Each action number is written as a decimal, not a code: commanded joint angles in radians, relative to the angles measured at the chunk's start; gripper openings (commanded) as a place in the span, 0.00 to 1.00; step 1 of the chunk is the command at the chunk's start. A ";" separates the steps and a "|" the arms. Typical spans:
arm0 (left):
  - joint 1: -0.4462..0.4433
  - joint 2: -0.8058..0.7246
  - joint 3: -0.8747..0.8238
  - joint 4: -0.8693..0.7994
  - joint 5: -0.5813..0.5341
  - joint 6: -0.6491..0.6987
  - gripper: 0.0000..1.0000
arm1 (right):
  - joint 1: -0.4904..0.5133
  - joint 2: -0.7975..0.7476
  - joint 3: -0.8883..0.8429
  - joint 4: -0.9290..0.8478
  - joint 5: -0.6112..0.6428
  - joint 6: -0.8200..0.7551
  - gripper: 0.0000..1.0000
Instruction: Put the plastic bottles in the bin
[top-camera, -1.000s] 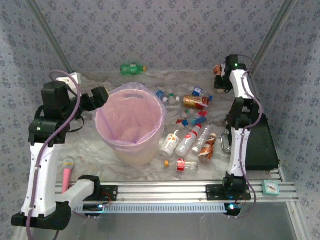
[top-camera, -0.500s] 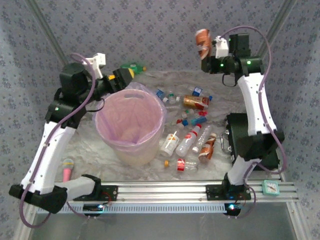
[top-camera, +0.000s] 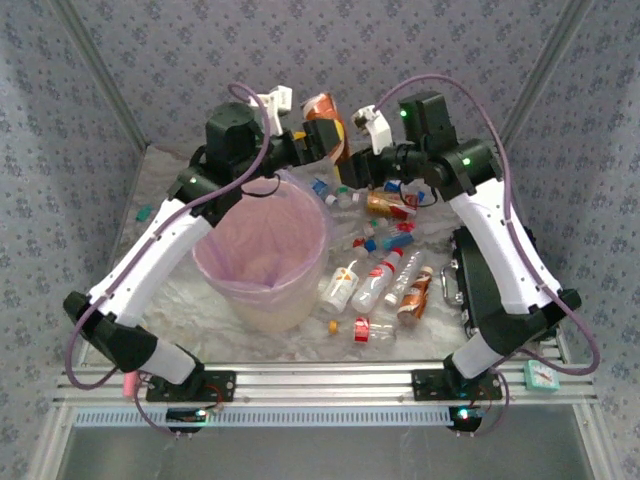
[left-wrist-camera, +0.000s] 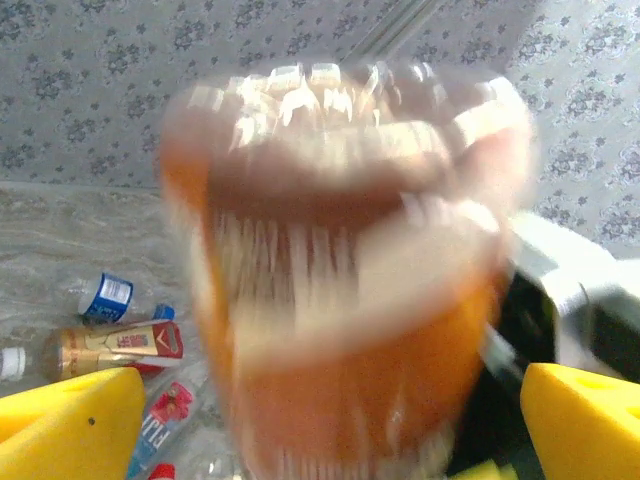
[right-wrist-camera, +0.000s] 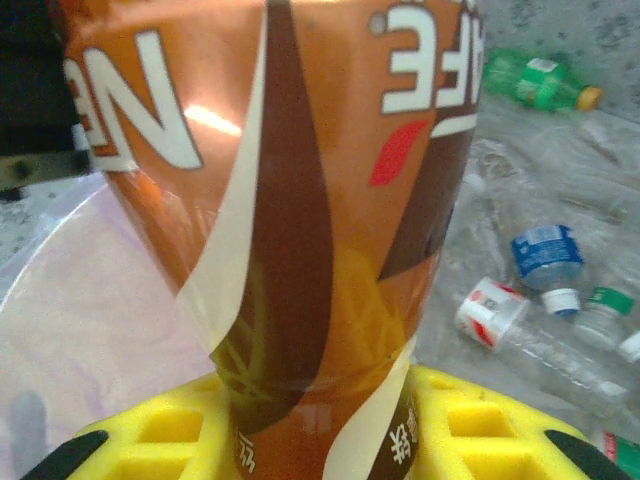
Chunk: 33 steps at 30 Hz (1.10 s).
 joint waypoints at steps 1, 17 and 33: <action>-0.011 0.015 0.053 0.079 -0.033 -0.028 0.91 | 0.027 -0.053 -0.048 0.031 -0.039 0.014 0.25; -0.027 -0.008 0.065 0.043 -0.088 0.010 0.49 | 0.035 -0.050 -0.077 0.087 -0.076 0.036 0.49; -0.007 -0.151 0.323 -0.815 -0.323 0.459 0.40 | -0.269 -0.279 -0.328 0.020 0.106 0.117 0.98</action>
